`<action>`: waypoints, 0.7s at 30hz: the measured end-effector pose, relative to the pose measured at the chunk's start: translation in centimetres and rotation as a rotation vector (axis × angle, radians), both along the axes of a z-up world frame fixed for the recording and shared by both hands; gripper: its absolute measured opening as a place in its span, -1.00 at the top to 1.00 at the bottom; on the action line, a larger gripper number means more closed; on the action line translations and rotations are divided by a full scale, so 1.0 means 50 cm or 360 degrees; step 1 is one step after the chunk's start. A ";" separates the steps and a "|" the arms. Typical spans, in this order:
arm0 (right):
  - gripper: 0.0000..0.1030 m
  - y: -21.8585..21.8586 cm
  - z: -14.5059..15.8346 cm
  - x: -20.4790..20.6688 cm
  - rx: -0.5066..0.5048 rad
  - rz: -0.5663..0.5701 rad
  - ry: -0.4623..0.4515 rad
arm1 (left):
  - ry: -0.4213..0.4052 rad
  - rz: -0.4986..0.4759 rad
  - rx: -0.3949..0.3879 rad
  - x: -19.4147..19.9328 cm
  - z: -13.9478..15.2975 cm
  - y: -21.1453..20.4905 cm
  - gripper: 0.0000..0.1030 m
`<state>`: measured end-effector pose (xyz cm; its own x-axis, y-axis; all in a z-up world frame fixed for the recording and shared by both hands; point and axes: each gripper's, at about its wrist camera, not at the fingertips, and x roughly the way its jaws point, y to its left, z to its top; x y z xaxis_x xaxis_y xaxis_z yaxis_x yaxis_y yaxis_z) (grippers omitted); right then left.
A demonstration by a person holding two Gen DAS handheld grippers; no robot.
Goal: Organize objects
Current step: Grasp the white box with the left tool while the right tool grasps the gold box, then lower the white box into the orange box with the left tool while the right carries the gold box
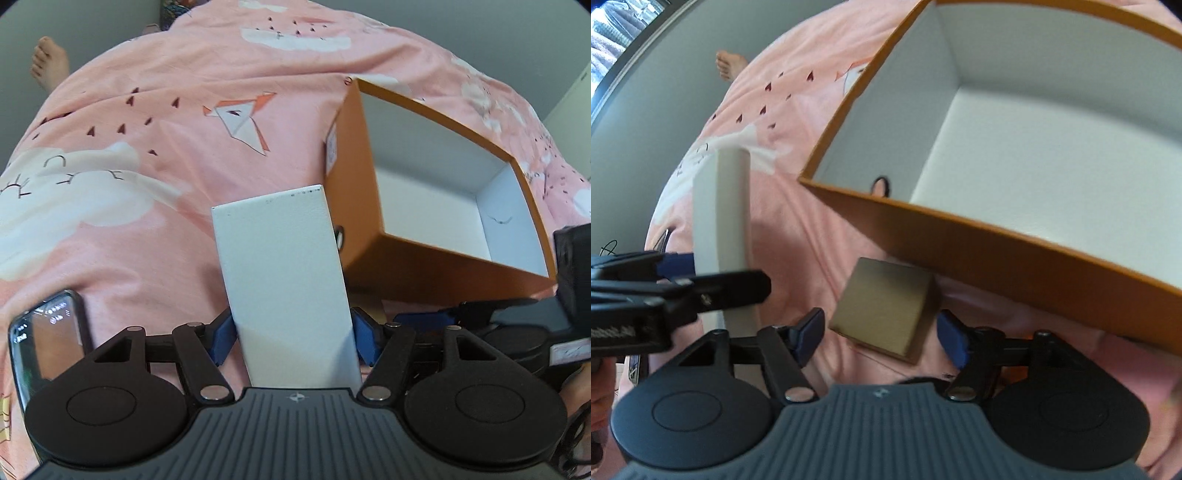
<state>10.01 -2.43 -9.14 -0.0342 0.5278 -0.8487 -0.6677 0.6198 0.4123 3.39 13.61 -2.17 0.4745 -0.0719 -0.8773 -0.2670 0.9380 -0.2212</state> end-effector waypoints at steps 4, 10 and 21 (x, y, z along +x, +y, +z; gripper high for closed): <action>-0.49 0.033 -0.019 -0.013 -0.0073 0.0018 -0.0037 | -0.0014 0.0012 -0.0036 0.000 -0.008 0.012 -0.43; -0.37 0.051 -0.036 -0.013 -0.0131 0.0008 -0.0061 | -0.0038 -0.0004 -0.0060 0.000 -0.014 0.020 -0.43; -0.32 -0.027 0.055 -0.015 0.0021 -0.0031 -0.0175 | -0.0170 -0.0090 -0.0036 -0.013 0.039 -0.003 -0.42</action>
<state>9.28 -3.76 -6.41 0.0690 0.5386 -0.8397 -0.6972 0.6281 0.3455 2.73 13.44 -0.20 0.5598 -0.1203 -0.8199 -0.1873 0.9454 -0.2666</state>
